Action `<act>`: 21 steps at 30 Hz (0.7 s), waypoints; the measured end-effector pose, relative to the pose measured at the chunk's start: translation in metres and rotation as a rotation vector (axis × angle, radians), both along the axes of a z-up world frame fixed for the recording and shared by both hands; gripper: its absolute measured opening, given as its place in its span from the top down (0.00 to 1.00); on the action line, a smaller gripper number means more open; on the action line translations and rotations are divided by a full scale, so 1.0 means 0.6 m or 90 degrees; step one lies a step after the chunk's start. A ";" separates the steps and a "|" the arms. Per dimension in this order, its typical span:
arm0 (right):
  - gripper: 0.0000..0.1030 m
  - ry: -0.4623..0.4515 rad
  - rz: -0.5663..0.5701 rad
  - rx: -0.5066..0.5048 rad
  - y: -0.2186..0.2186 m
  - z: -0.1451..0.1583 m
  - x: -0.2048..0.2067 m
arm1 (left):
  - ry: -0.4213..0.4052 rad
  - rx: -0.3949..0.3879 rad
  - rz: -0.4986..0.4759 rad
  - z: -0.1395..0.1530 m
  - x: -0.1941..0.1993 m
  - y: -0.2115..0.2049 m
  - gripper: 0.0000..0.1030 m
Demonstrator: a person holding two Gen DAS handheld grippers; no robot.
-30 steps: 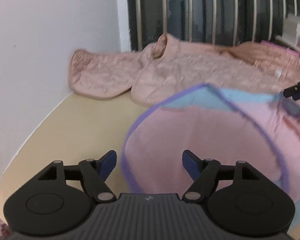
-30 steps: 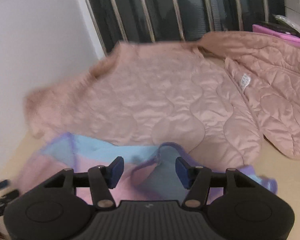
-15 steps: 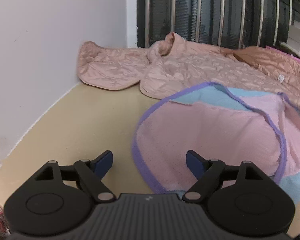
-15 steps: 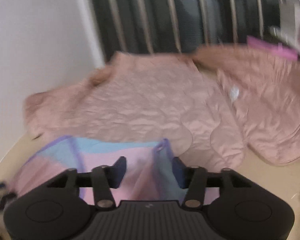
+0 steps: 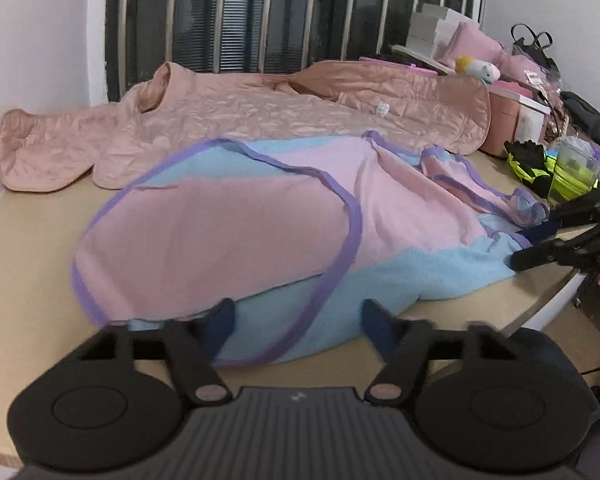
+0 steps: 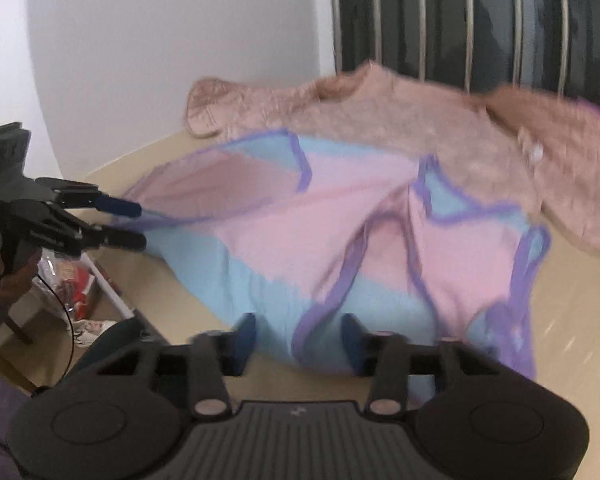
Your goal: Fold clothes
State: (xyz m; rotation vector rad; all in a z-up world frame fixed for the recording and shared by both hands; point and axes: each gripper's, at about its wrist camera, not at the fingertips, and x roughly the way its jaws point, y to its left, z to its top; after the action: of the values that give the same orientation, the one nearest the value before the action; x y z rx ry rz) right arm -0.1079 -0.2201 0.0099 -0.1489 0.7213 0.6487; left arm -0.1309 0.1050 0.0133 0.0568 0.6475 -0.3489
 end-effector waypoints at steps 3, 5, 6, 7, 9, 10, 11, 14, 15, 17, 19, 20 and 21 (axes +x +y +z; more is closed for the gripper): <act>0.97 -0.002 -0.040 0.005 -0.017 -0.006 0.010 | -0.009 0.037 -0.002 0.003 -0.010 0.001 0.69; 0.90 -0.008 -0.038 0.012 -0.027 -0.007 0.008 | -0.010 0.029 -0.001 0.008 -0.016 0.005 0.68; 0.86 -0.015 -0.036 0.020 -0.031 -0.006 0.005 | -0.012 0.024 -0.003 0.010 -0.020 0.006 0.65; 0.71 -0.017 -0.030 0.028 -0.032 -0.006 0.003 | -0.022 0.017 -0.017 0.014 -0.026 0.002 0.50; 0.50 -0.018 -0.013 0.040 -0.032 -0.007 -0.001 | -0.039 0.011 -0.038 0.019 -0.028 -0.009 0.28; 0.50 -0.016 -0.006 0.042 -0.030 -0.009 -0.002 | -0.039 0.015 -0.043 0.018 -0.028 -0.018 0.26; 0.51 -0.014 -0.003 0.039 -0.026 -0.011 -0.003 | -0.028 0.025 -0.044 0.013 -0.023 -0.023 0.27; 0.65 -0.020 -0.013 0.041 -0.026 -0.012 -0.012 | -0.010 0.035 -0.042 0.000 -0.012 -0.030 0.55; 0.73 -0.018 -0.021 0.047 -0.029 -0.013 -0.014 | -0.011 0.031 -0.039 -0.002 -0.011 -0.028 0.60; 0.93 -0.010 -0.031 0.062 -0.033 -0.015 -0.018 | -0.006 0.033 -0.029 0.000 -0.017 -0.021 0.72; 0.93 -0.006 -0.019 0.067 -0.030 -0.015 -0.025 | -0.001 0.037 -0.020 0.002 -0.022 -0.014 0.87; 0.95 -0.001 -0.018 0.065 -0.028 -0.014 -0.027 | 0.004 0.039 -0.019 0.004 -0.025 -0.011 0.94; 0.96 0.003 -0.018 0.063 -0.026 -0.012 -0.027 | 0.008 0.038 -0.018 0.005 -0.024 -0.008 0.95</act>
State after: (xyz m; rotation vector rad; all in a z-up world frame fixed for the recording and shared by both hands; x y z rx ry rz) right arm -0.1239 -0.2356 0.0027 -0.0458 0.6931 0.6558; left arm -0.1454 0.1005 0.0165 0.1206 0.6706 -0.3579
